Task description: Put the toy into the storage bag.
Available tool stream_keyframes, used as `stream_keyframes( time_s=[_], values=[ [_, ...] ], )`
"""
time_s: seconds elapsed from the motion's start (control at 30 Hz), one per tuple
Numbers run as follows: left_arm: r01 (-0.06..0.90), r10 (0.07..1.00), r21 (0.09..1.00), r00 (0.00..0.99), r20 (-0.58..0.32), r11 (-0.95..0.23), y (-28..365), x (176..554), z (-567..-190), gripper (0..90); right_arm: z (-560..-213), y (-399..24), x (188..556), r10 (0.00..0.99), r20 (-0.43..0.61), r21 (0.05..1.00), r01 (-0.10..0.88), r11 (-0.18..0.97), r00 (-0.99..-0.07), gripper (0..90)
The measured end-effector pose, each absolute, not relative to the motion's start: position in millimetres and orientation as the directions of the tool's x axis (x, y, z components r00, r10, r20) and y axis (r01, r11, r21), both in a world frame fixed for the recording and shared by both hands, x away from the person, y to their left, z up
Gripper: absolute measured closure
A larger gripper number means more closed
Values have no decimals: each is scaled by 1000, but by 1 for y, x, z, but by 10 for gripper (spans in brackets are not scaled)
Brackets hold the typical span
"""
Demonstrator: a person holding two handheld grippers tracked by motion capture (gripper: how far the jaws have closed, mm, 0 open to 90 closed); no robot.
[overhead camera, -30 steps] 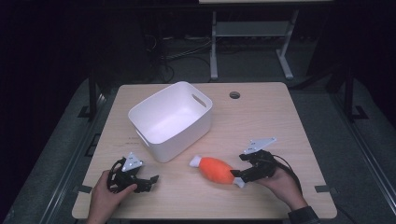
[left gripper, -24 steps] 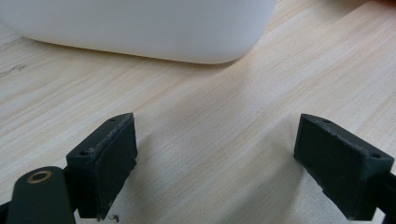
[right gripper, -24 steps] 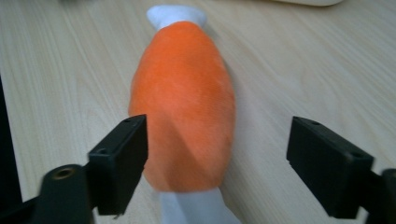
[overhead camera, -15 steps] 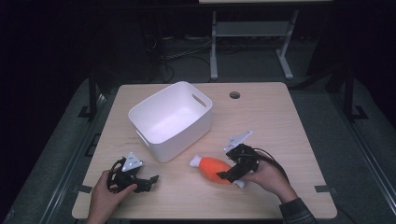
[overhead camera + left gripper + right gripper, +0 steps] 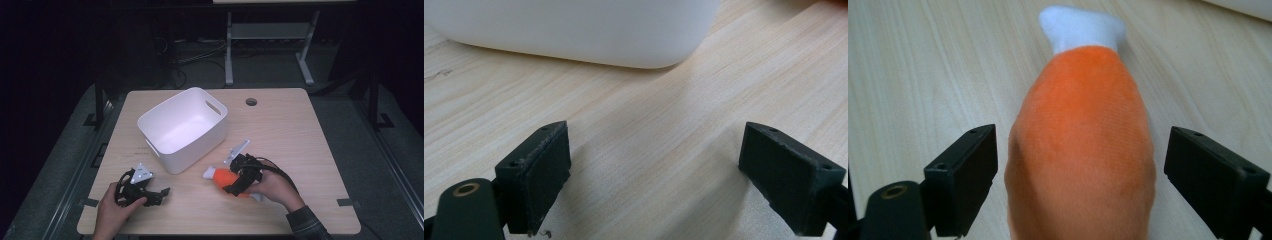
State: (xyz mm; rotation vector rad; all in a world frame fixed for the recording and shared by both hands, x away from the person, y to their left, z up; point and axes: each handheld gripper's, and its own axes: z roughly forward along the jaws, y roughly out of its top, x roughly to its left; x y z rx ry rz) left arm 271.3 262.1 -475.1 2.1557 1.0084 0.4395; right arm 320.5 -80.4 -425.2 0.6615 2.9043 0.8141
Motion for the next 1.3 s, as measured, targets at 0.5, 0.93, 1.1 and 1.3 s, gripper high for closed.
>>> stream_keyframes(
  time_s=[0.5,0.93,1.1,1.3],
  values=[
    [530,770,721,638,8,-447,262,271,-475,124,-441,-69,321,422,33,453,390,802,-906,118],
    [530,770,721,638,8,-447,262,271,-475,124,-444,-69,321,421,20,451,384,806,-907,163],
    [530,770,720,639,9,-448,262,271,-475,124,-443,-70,320,419,19,455,381,804,-908,195],
    [530,770,720,638,8,-447,262,271,-475,124,-441,-71,319,422,19,463,382,800,-906,225]
  ],
)
